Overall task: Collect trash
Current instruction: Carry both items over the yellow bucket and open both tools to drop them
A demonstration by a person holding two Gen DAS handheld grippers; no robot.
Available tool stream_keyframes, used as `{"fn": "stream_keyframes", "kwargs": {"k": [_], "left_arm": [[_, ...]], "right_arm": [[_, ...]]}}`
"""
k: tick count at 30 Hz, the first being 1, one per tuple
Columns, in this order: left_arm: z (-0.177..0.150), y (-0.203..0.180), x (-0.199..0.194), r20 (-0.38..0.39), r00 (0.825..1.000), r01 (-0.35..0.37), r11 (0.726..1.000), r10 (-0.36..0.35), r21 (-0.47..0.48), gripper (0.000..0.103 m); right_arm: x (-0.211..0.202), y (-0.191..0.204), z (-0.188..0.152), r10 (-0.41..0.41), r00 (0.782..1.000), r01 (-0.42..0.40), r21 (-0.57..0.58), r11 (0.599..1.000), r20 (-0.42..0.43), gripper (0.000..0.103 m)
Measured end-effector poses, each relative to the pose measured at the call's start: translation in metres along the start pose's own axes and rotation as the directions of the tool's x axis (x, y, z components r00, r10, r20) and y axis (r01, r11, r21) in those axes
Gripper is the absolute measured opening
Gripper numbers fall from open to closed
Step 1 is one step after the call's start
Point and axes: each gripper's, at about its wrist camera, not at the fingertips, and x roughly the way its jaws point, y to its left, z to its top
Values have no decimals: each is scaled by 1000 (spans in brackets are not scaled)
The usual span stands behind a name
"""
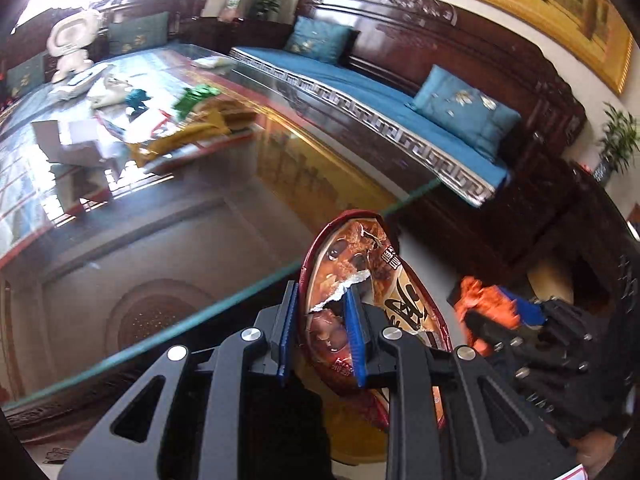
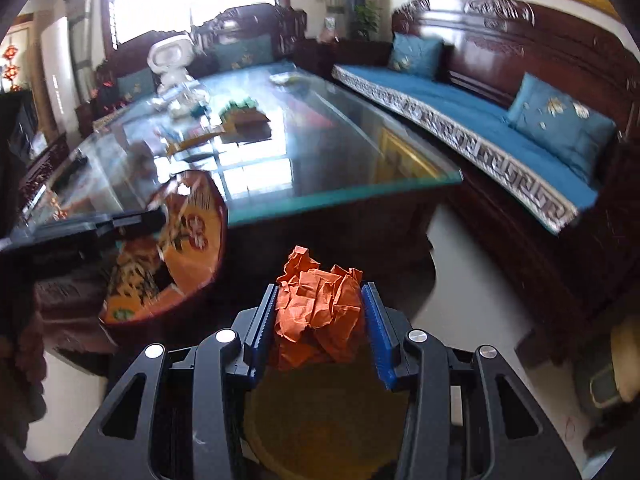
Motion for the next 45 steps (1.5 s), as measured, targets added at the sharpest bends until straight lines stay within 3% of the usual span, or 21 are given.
{"fn": "stream_keyframes", "kwargs": {"k": [6,9,11,12,13,20,26,37,40,45], "left_arm": [[-18,-26,18,-66,998,14,999,-10,51,24],[-25,-37,26,-96,995,16,997,-9,74,24],[-28,-44,30,-108,994,19,996,-9,89,24],[-30,-48,32,-116,993,23,995,-12,95,24],[-30,-51,34,-121,992,28,995,-16,97,24],[-29,-63,42,-130,991,44,991,-28,126,24],[-35,-78,62,-195,980,71,986,-40,153,24],[-53,-108,105,-295,954,120,970,-53,211,25],[-54,-113,107,-305,950,139,965,-68,220,35],[-55,-114,104,-303,950,150,964,-79,220,43]], "right_arm": [[29,-18,-40,-25,993,31,47,998,-113,46],[32,-23,-45,-20,992,27,60,998,-123,47],[32,-25,-45,-34,992,41,55,998,-124,55],[31,-26,-44,-38,992,44,55,998,-118,62],[29,-27,-44,-40,994,46,56,997,-106,63],[10,-45,-38,-89,996,92,87,992,-31,61],[-23,-73,-31,-140,988,127,172,977,68,61],[-22,-86,-28,-104,992,89,183,979,73,61],[-20,-87,-26,-101,992,87,182,980,72,62],[-19,-82,-22,-96,992,83,168,982,76,62]]}}
